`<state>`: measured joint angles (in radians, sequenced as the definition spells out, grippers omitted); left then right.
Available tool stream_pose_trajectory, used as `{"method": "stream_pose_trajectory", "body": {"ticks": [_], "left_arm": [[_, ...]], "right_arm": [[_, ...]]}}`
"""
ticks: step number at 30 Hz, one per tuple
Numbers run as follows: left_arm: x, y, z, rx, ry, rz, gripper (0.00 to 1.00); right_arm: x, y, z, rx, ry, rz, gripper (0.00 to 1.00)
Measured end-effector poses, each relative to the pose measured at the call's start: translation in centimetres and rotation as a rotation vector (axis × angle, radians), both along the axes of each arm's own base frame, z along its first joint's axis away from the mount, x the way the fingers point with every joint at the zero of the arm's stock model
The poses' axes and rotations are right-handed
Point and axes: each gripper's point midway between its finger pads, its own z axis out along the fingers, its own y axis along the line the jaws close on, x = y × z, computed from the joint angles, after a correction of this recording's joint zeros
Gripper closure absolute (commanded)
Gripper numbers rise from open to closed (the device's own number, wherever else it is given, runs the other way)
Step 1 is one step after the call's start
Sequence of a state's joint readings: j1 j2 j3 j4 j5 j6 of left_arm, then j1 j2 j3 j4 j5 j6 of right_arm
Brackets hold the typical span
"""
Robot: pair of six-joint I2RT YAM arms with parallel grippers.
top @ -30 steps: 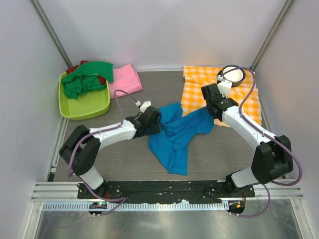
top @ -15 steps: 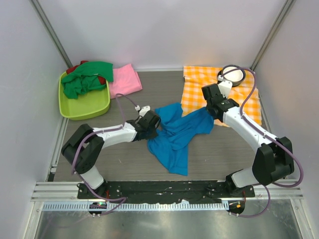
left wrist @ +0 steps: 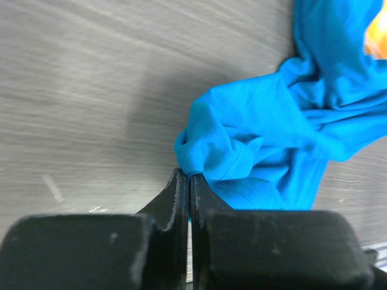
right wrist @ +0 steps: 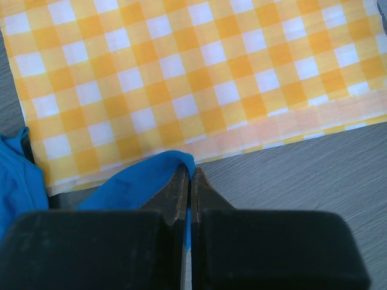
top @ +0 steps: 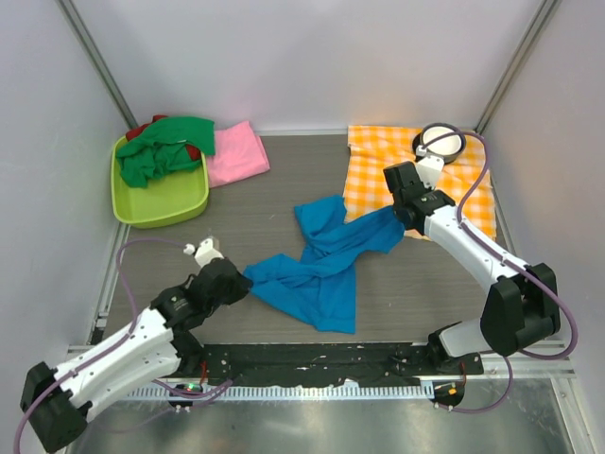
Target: Fold and stack the t-shirts
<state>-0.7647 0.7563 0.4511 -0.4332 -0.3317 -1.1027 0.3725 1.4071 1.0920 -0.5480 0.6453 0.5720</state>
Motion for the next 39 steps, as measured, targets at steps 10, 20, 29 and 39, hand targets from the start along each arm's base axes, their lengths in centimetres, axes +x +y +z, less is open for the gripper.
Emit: {"method": "stream_pose_trajectory", "body": {"ticks": [10, 20, 29, 39], "left_arm": [[-2.8, 3.1, 0.1, -0.074, -0.012, 0.077, 0.00], [0.4, 0.6, 3.7, -0.062, -0.062, 0.056, 0.00], [2.6, -1.5, 3.5, -0.054, -0.082, 0.039, 0.00], [3.2, -0.9, 3.6, -0.009, -0.121, 0.050, 0.00]], "right_arm": [[-0.5, 0.4, 0.0, 0.040, -0.001, 0.003, 0.99], [7.0, 8.7, 6.4, 0.303, -0.111, 0.165, 0.99], [18.1, 21.0, 5.2, 0.599, -0.127, 0.368, 0.99], [18.7, 35.6, -5.4, 0.787, 0.093, 0.739, 0.25]]}}
